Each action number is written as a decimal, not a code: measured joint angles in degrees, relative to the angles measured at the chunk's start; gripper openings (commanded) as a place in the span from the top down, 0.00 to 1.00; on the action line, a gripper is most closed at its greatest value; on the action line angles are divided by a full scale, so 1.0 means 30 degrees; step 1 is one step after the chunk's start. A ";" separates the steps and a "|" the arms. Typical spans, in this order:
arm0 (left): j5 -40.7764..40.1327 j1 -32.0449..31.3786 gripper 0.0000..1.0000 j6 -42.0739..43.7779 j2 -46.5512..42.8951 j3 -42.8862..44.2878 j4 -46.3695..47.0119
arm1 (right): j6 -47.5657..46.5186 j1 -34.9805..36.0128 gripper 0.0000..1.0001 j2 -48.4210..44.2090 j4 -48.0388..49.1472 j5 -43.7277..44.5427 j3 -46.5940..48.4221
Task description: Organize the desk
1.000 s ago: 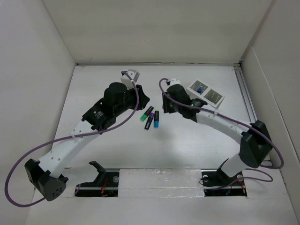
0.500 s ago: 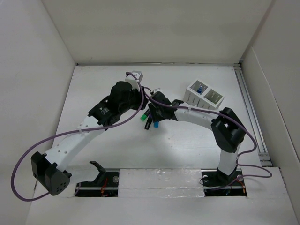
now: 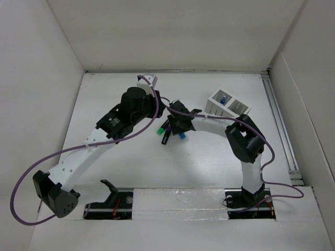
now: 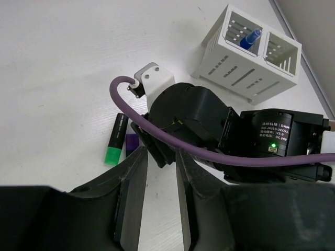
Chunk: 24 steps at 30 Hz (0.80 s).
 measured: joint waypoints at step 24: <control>0.0197 0.0000 0.74 -0.1042 -0.0532 0.0000 -0.0109 | 0.0510 -0.0495 0.54 -0.3599 0.0765 0.0240 -0.4874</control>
